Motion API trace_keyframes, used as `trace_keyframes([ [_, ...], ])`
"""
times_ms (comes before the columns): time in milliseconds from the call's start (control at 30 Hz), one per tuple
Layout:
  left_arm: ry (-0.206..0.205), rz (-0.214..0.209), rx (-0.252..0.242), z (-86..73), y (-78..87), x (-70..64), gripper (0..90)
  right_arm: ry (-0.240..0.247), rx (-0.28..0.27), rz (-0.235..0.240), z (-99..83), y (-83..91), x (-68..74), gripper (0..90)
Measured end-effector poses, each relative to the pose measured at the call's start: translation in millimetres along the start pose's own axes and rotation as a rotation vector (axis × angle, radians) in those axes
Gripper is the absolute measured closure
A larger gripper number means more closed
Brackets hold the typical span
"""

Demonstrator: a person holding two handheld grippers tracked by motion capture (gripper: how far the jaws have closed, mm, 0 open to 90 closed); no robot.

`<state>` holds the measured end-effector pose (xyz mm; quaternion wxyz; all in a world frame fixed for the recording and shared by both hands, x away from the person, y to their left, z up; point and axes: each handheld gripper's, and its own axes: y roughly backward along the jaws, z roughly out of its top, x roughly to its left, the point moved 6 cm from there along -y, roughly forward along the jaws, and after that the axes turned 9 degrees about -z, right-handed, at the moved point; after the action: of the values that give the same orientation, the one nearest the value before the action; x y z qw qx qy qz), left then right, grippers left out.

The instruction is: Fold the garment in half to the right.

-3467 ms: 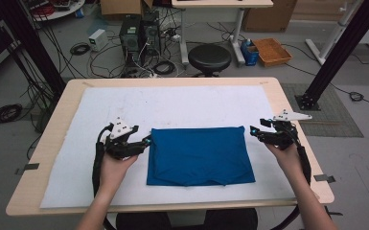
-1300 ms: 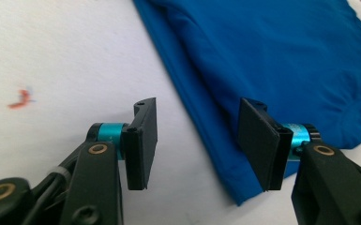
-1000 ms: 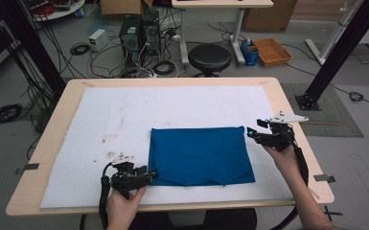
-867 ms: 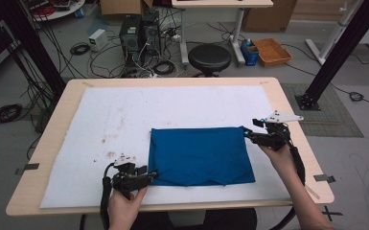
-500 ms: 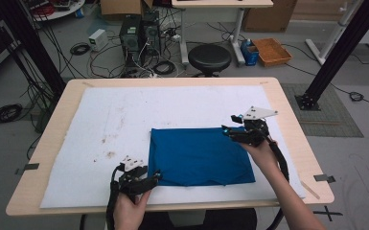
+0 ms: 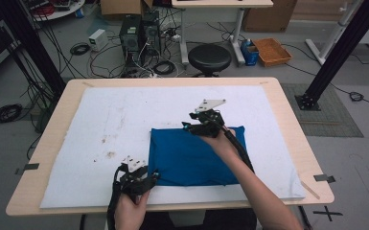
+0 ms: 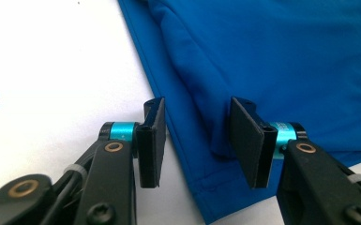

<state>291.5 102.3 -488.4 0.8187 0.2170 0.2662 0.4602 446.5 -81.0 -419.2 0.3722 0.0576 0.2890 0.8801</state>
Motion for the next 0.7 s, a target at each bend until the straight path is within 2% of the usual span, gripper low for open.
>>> trace_keyframes([
  [67,-0.008,-0.002,0.005,-0.5,0.6,0.2,57.0,-0.013,0.023,0.026,5.5,-13.0,7.7,54.5],
  [167,-0.003,-0.007,0.001,-0.3,0.5,0.6,57.8,-0.007,0.048,0.051,13.1,-32.1,19.4,56.7],
  [300,0.004,-0.011,-0.004,-0.5,0.8,0.9,58.4,-0.033,0.092,0.089,18.6,-58.7,33.3,58.4],
  [433,0.008,-0.01,-0.005,-0.4,0.9,1.3,58.9,-0.029,0.148,0.098,20.3,-84.4,47.3,61.3],
  [567,0.005,-0.012,-0.004,-0.5,1.1,1.6,59.5,-0.023,0.168,0.09,19.8,-100.5,55.0,64.1],
  [633,0.002,-0.011,-0.003,-0.4,1.2,1.5,59.5,-0.051,0.193,0.096,17.4,-113.5,59.6,64.8],
  [700,0.002,-0.012,-0.003,-0.4,1.2,1.5,59.4,-0.054,0.201,0.099,16.8,-120.1,62.2,65.2],
])
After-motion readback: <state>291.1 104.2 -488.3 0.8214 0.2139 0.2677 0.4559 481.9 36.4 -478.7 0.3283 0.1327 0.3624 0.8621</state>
